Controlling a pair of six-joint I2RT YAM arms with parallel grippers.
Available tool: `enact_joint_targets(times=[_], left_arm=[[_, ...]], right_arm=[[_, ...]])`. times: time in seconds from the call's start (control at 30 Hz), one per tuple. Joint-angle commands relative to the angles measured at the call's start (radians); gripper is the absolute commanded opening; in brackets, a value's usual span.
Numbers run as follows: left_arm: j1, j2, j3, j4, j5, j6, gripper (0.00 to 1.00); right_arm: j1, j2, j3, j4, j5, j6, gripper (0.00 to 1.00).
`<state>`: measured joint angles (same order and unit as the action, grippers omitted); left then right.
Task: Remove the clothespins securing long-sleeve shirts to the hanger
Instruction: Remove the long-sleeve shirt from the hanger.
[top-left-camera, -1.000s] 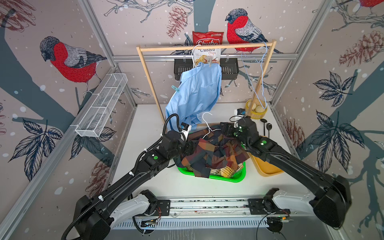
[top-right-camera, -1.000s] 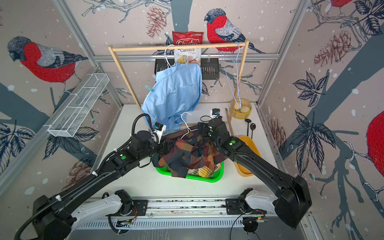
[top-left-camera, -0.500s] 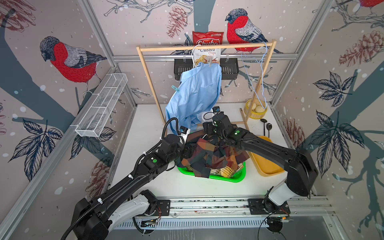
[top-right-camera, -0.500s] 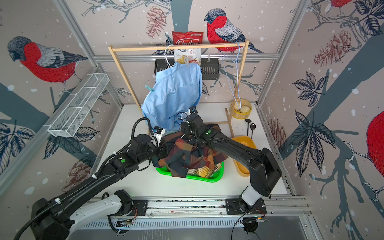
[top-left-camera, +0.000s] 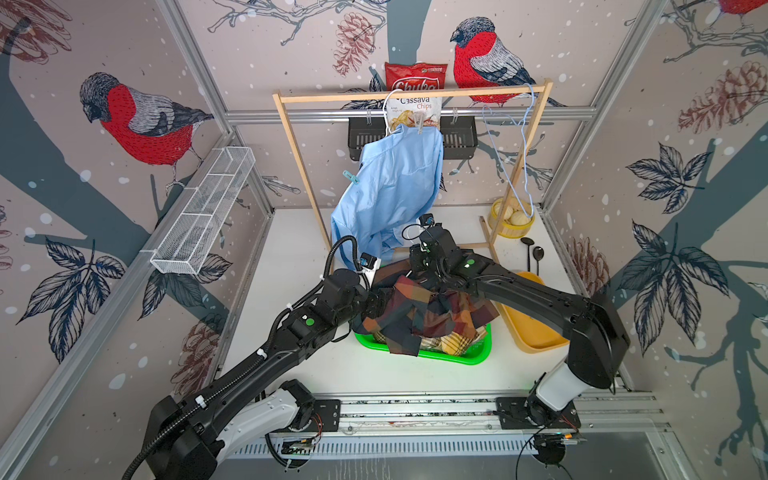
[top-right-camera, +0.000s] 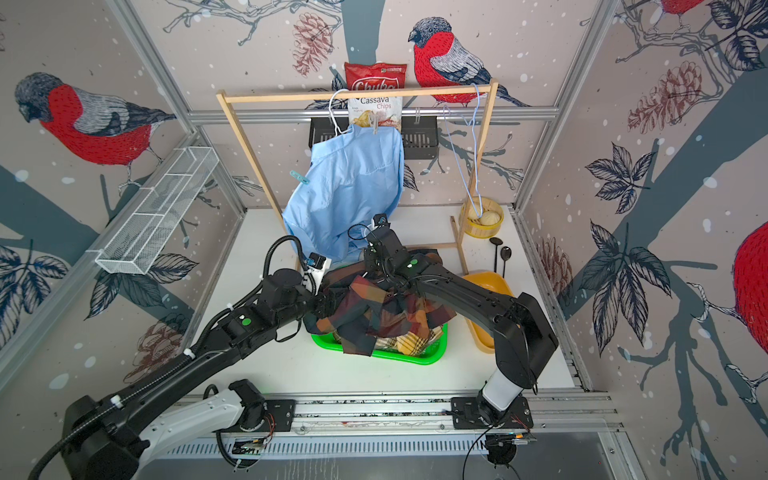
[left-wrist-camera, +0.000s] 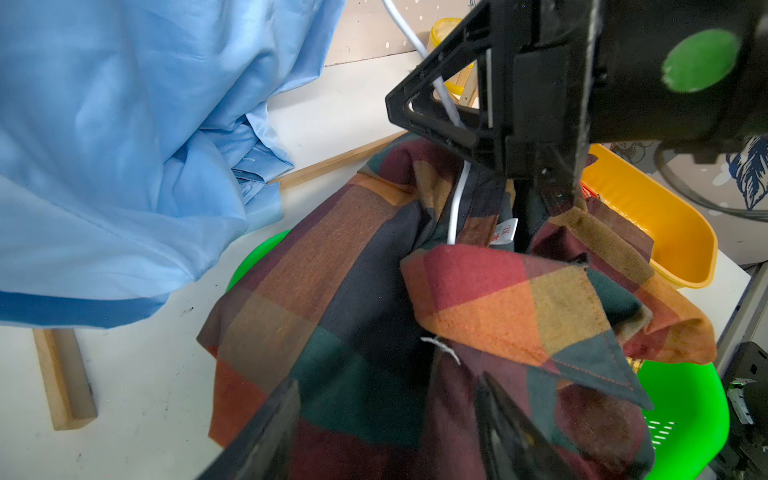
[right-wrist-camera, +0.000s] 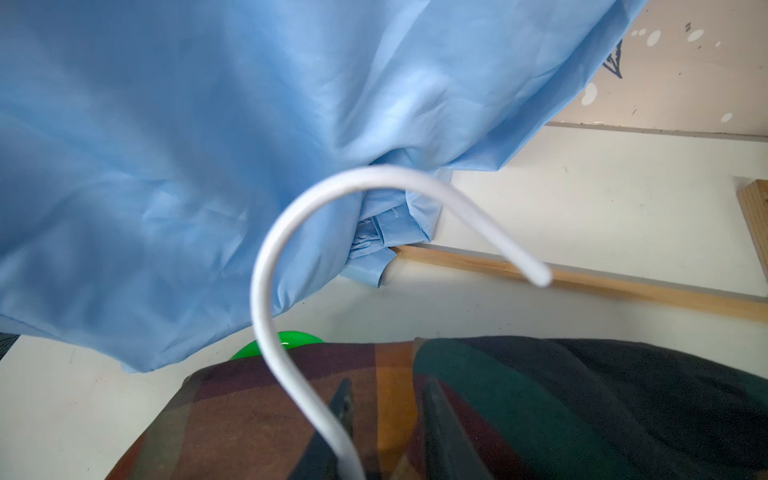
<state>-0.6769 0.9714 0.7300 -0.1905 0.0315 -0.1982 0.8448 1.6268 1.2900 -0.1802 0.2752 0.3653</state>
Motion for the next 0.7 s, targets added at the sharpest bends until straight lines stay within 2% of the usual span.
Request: enact_joint_targets(times=[0.0, 0.1, 0.27, 0.33, 0.5, 0.67], left_arm=[[-0.009, -0.010, 0.000, 0.030, 0.061, 0.048, 0.68], [-0.054, -0.046, -0.005, 0.029, 0.040, 0.095, 0.70], [-0.114, -0.062, 0.025, -0.018, -0.020, 0.167, 0.72], [-0.119, -0.056, 0.038, -0.037, -0.031, 0.175, 0.73], [-0.124, -0.078, 0.064, -0.098, -0.140, 0.199, 0.74], [-0.124, -0.125, 0.083, -0.166, -0.130, 0.206, 0.75]], right_arm=[[0.002, -0.030, -0.006, -0.019, 0.027, -0.011, 0.22], [0.000, -0.057, -0.007, -0.044, 0.049, -0.012, 0.15], [-0.005, -0.131, -0.031, -0.054, 0.073, -0.016, 0.14], [-0.007, -0.158, -0.038, -0.061, 0.079, -0.017, 0.14], [-0.017, -0.226, -0.064, -0.067, 0.090, -0.022, 0.12], [-0.037, -0.274, -0.094, -0.064, 0.082, -0.023, 0.12]])
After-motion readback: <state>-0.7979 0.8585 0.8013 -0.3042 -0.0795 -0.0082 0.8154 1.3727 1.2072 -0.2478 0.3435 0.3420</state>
